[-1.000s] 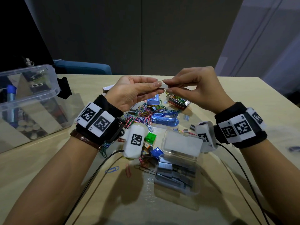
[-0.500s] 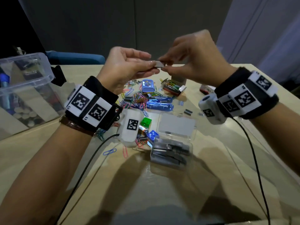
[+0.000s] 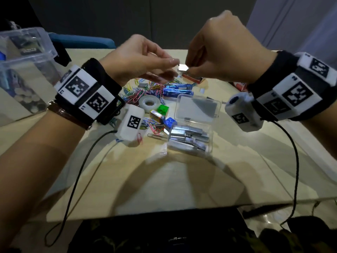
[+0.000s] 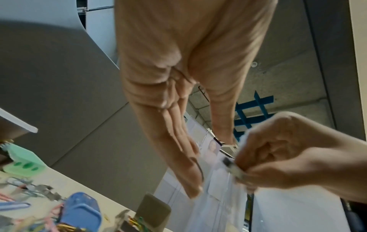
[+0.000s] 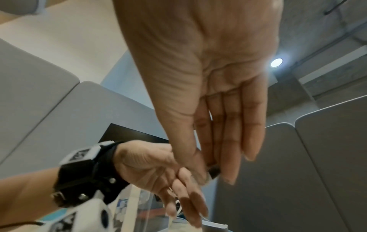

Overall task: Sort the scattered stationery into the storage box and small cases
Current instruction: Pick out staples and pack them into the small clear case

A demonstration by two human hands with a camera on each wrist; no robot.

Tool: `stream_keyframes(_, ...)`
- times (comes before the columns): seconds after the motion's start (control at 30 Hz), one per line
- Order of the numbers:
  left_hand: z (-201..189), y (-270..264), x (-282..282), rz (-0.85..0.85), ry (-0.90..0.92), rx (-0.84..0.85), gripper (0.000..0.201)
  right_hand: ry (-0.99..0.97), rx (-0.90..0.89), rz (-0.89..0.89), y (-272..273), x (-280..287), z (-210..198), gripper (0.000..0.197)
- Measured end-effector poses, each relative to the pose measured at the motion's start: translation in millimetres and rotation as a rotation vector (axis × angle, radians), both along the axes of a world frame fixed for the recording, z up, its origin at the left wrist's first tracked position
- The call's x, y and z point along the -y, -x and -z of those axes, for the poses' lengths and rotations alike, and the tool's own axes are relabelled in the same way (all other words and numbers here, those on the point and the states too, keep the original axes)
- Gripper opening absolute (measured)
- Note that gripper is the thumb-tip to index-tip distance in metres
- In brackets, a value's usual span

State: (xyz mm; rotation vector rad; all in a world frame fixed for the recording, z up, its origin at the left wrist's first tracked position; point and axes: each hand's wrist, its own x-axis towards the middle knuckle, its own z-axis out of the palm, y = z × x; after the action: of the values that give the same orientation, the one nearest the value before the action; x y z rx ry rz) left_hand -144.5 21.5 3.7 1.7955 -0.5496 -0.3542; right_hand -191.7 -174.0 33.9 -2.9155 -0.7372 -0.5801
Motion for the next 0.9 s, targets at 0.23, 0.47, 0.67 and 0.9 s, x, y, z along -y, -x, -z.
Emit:
stream_keyframes(0.23, 21.2, -7.8, -11.6, 0.191, -0.368, -0.005, 0.050, 0.016, -0.358, -0.075, 41.8, -6.9, 18.8, 0.014)
stream_keyframes(0.47, 38.1, 1.1, 7.9, 0.277, -0.482, -0.053, 0.033, 0.033, -0.449, -0.028, 59.6, -19.3, 61.2, 0.005)
stream_keyframes(0.67, 42.2, 3.5, 12.8, 0.309, -0.522, -0.076, 0.028, -0.002, -0.475, 0.001, 62.6, -22.7, 64.5, 0.007)
stream_keyframes(0.9, 41.5, 6.0, 14.2, 0.308, -0.530, -0.135, 0.030, 0.008, -0.460, 0.011, 60.9, -31.4, 66.6, 0.010)
